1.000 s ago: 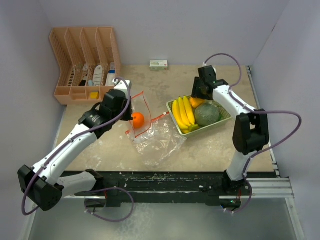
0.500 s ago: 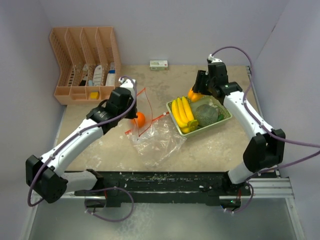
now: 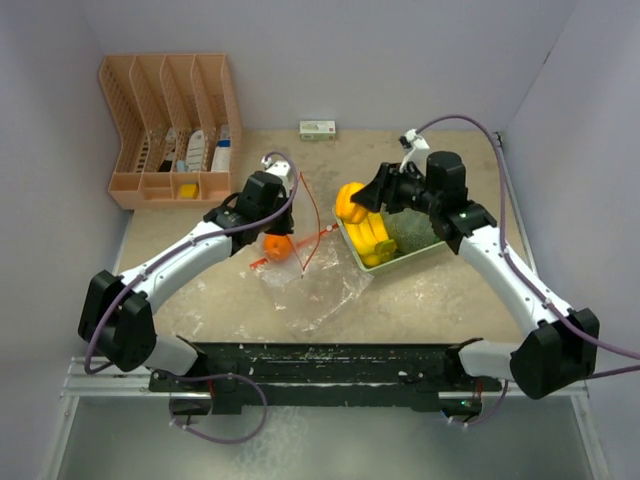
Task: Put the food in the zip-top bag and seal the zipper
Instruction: Place the fake vegetable in the zipper food storage bag.
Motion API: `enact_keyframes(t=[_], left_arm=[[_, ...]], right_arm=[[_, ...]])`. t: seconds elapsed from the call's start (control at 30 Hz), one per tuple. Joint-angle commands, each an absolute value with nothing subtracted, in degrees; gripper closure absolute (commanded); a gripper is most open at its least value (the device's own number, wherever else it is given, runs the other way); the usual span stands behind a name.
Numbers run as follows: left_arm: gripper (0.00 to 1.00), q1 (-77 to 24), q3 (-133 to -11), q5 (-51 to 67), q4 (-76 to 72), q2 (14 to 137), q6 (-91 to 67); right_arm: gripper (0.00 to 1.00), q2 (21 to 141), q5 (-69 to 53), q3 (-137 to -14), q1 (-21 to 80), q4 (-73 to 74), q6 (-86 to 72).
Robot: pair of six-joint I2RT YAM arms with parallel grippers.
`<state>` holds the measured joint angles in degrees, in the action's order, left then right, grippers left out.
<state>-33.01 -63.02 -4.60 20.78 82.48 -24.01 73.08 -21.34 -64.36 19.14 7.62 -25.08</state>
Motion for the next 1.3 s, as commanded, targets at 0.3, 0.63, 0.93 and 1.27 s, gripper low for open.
enact_keyframes(t=[0.3,0.63,0.93,1.27], left_arm=[[1.00,-32.8,-65.8,-3.0,18.1,80.3,-25.5],[1.00,-32.7,-64.4,1.4,17.6,76.0,-26.2],[1.00,-32.8,-62.5,6.9,15.9,74.2,-27.3],[1.00,-32.8,-60.2,9.5,13.2,75.5,-28.6]], right_arm=[[1.00,78.0,-35.9,-58.2,30.7,-19.4,-34.9],[1.00,85.1,-23.5,-59.4,31.3,-16.6,-31.9],[1.00,87.3,-3.9,-66.4,33.7,-8.0,-28.7],[0.00,90.8,-1.8,-73.3,36.7,-4.6,-27.3]])
